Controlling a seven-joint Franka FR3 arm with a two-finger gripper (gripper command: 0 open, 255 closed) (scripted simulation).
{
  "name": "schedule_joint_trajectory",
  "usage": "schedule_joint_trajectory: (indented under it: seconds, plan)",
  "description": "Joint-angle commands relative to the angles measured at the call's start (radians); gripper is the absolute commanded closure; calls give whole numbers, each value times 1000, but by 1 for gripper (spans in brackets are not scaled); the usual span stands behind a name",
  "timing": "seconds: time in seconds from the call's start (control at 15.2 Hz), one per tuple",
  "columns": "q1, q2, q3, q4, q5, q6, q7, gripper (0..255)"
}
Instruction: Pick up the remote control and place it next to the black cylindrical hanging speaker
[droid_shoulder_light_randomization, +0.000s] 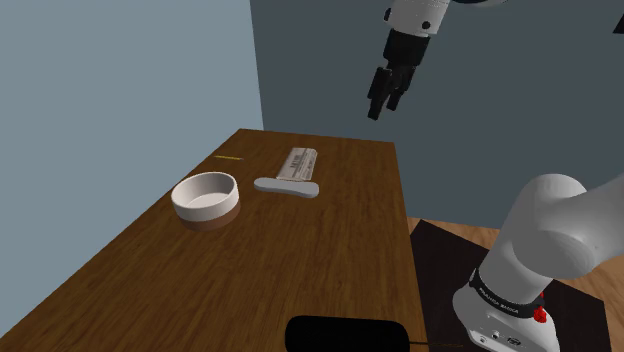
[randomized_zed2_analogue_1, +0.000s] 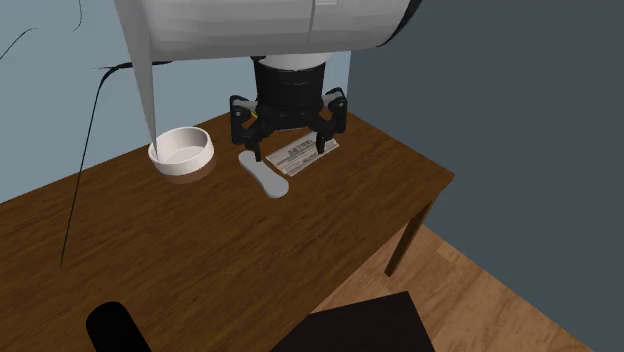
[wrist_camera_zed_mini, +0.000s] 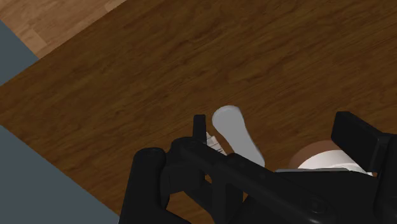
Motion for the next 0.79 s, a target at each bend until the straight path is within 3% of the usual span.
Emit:
schedule_joint_trajectory:
  seconds: [0.0,0.73]
  plan:
    - [0,0,0,0,0,0,0,0]
    - [35,384,6,70,-29,247,-137,0]
